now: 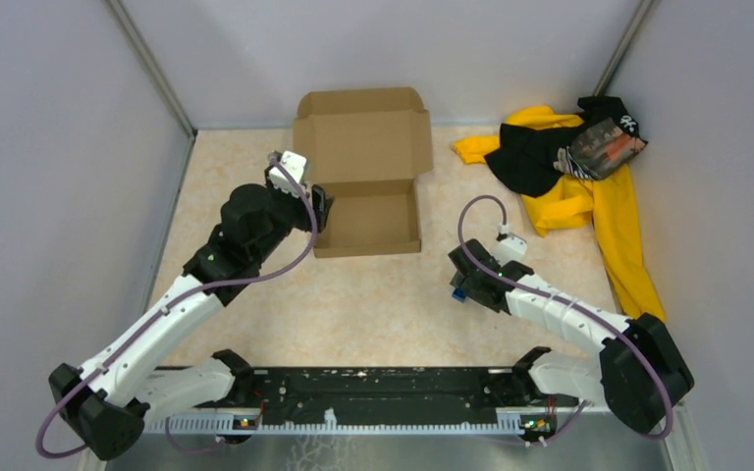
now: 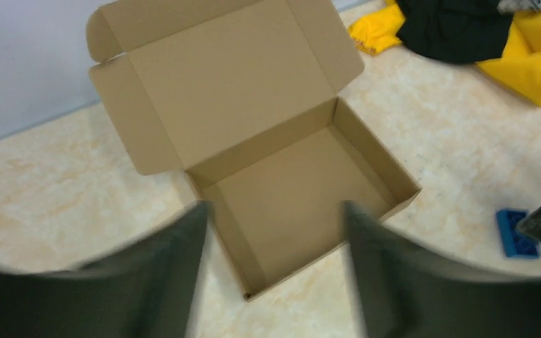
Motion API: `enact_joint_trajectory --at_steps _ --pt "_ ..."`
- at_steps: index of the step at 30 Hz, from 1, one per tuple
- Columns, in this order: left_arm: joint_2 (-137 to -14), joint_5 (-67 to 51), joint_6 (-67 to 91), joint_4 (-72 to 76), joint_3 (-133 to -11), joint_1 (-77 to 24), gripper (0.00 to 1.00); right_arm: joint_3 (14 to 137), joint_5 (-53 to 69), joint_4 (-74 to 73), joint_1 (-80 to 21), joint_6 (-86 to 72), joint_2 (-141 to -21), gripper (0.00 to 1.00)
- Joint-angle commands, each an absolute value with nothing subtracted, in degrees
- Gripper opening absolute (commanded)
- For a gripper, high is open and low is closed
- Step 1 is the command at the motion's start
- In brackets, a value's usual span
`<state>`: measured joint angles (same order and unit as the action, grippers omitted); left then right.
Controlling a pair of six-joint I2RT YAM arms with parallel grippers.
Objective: Fold the paper box
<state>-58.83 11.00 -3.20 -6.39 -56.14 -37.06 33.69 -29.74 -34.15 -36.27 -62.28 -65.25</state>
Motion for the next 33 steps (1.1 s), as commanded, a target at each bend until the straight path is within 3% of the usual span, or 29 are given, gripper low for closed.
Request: enact_joint_trajectory --at_steps 1,3,11,20,22,26,28,31,33 --pt "-54.0 11.7 4.7 -9.4 -53.5 -37.5 0.94 33.6 -30.1 -33.5 -37.5 -66.4 -65.2 0.71" --pt "-53.4 11.3 6.4 -12.0 -53.6 -37.5 0.99 33.7 -30.4 -33.3 -37.8 -67.2 -65.2 0.71" --pt "-48.9 10.8 12.5 -18.5 -53.0 -37.7 0.99 36.9 -30.7 -33.8 -39.4 -68.6 -67.9 0.7" --pt "-46.6 8.0 15.7 -27.3 -54.2 -37.7 0.99 43.4 -30.0 -35.5 -41.9 -69.9 -79.1 0.64" --pt "-46.3 7.4 16.1 -28.0 -54.1 -37.7 0.99 44.6 -30.2 -36.3 -42.7 -70.4 -81.2 0.56" --pt "-46.5 7.2 15.7 -28.6 -54.2 -37.7 0.99 44.9 -30.2 -36.3 -43.4 -71.0 -83.7 0.54" --pt "-46.6 7.4 15.4 -28.8 -54.4 -37.7 0.99 44.6 -30.6 -36.2 -43.5 -70.5 -83.8 0.41" --pt "-46.5 8.0 15.3 -28.8 -54.3 -37.7 0.99 43.8 -31.8 -35.3 -43.7 -69.0 -83.4 0.37" --pt "-46.7 8.2 15.3 -28.9 -54.2 -37.7 0.99 44.0 -32.0 -35.2 -43.7 -67.0 -83.5 0.26"
